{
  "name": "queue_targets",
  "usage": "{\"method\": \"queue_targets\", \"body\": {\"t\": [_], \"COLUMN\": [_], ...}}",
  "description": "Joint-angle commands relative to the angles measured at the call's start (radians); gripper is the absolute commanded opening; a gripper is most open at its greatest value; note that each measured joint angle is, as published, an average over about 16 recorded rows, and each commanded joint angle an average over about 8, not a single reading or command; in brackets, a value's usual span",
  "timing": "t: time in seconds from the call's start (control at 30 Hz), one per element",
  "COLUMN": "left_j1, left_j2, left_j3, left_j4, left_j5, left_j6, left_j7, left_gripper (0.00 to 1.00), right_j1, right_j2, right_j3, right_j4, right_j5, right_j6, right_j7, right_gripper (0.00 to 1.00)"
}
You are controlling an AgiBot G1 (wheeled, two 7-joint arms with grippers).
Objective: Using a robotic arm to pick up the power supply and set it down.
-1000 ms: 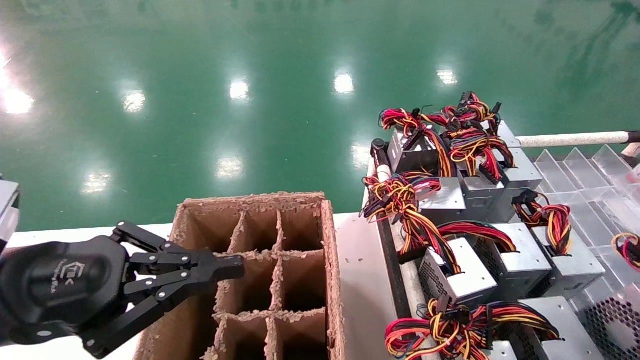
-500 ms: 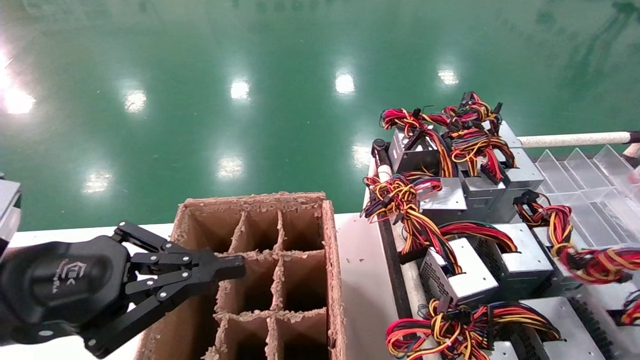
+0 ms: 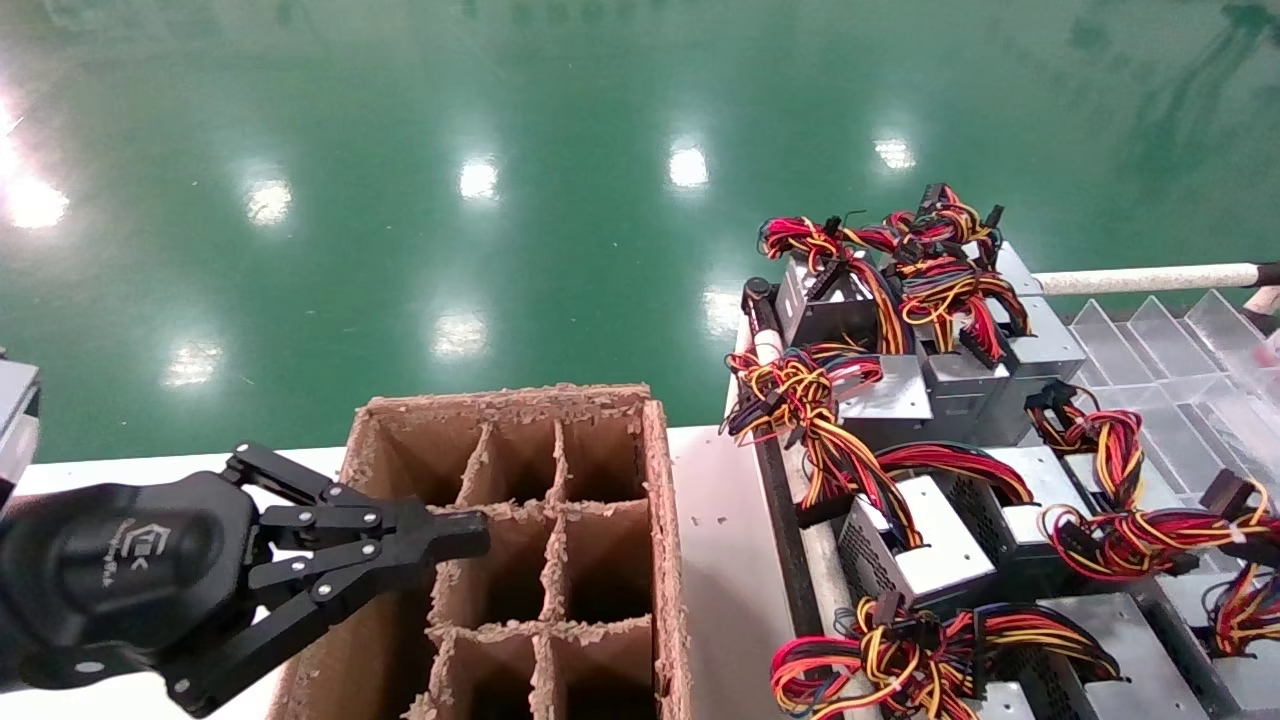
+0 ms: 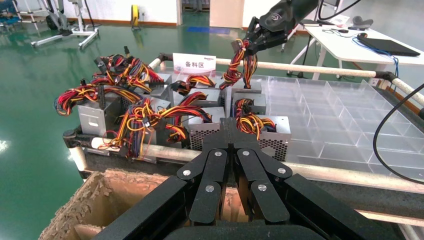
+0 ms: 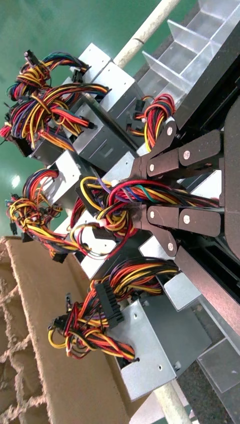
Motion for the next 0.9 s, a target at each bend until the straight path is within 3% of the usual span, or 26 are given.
{"method": "queue_targets", "body": {"t": [0.03,0.5,0.73,0.9], "left_j1": [0.000,0.000,0.000,0.000], "left_j2": [0.000,0.000,0.000,0.000], "left_j3": [0.000,0.000,0.000,0.000], "left_j4": [0.000,0.000,0.000,0.000], "left_j5": [0.000,0.000,0.000,0.000], "left_j6": [0.000,0.000,0.000,0.000], "left_j7": [0.000,0.000,0.000,0.000], "left_gripper": [0.00,0.00,0.00,0.00], "right_j1": [0.002,0.017,0.037,0.091], "right_j2": [0.003,0.010,-0.019,-0.052], "right_j3": [0.008,0.126,0.224,0.308], "right_j4": [0.024,0.139,0.214,0.223], "right_j5": [-0.015,-0.220,-0.397,-0.432], "right_j6": [0.019,0.022,-0.023,-0.046], "right_j7": [0.014,0.188,0.327,0.378], "right_gripper": [1.00,1.00,1.00,1.00]}}
